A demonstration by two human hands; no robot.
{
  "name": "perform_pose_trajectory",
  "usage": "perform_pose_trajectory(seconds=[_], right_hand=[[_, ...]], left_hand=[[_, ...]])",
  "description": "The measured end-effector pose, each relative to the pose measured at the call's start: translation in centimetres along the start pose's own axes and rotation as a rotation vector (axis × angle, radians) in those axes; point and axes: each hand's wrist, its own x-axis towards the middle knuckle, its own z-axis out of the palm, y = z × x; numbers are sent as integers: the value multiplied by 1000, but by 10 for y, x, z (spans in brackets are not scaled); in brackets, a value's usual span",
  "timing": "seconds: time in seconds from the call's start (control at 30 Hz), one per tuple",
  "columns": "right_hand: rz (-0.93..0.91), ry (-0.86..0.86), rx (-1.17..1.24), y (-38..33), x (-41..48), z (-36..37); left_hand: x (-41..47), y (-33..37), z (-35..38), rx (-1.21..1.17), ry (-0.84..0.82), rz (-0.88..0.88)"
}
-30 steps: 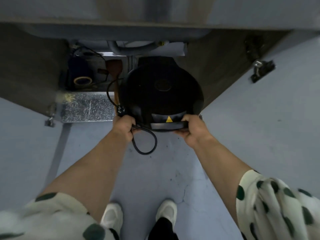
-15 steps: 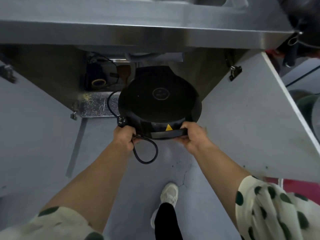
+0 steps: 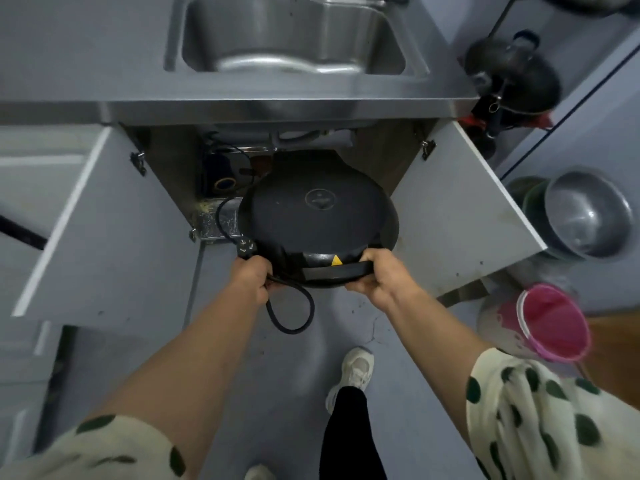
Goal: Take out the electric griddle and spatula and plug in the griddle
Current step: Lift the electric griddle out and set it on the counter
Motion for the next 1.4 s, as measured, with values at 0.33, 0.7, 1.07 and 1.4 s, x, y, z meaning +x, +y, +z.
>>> perform_pose_trajectory(seconds=[0.33,0.7,1.07,1.4], right_hand=[[-95,-4,89,-25,-147,12],[-212,-105,81,-71,-265,46],[-212,-225,66,-119,-287,123],[-198,-326,-58,-179,-242,219]], left_hand=[[-122,54,-49,-31,-36,40],[-229,136,-87,-59,-56,198],[-247,222,-112,-111,39,296],[-194,306,-116,-177,143,343]])
